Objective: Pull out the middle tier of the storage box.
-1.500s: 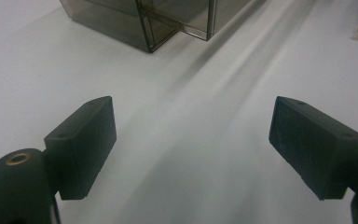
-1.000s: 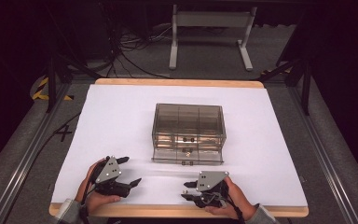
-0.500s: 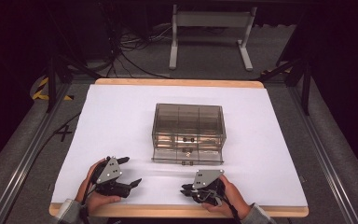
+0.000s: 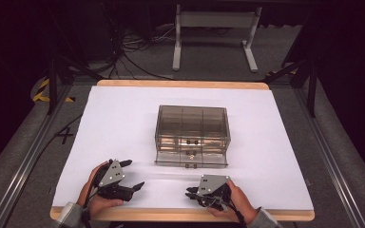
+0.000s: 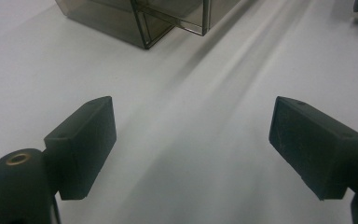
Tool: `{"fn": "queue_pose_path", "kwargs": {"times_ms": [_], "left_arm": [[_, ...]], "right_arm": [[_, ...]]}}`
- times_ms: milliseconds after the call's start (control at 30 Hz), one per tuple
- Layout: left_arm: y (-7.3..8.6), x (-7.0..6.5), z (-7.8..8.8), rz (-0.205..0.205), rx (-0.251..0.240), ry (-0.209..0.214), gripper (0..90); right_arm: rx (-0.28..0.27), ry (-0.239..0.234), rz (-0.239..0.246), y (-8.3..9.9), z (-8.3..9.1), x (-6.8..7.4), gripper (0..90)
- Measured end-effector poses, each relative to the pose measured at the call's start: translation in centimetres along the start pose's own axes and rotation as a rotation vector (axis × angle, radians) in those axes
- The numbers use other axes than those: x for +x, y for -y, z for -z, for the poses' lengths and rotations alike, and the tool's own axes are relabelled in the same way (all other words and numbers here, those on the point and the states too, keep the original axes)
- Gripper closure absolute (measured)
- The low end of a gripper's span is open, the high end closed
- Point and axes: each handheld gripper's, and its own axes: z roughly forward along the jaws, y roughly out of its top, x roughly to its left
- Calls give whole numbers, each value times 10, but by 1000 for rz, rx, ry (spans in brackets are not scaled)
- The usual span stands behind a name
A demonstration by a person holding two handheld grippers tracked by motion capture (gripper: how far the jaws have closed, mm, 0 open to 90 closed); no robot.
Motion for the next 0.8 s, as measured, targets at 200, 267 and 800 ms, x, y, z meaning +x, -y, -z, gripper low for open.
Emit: {"fn": "queue_pose_path", "kwargs": {"times_ms": [200,267,800], "left_arm": [[0,0,0,0,-1,-1,154],[0,0,0,-2,0,1,153],[0,2,0,22,-4,10,151]], "right_arm": [[-12,16,-1,0,8,-4,824],[-17,23,-4,0,10,-5,824],[-36,47,-8,-6,21,-13,824]]}}
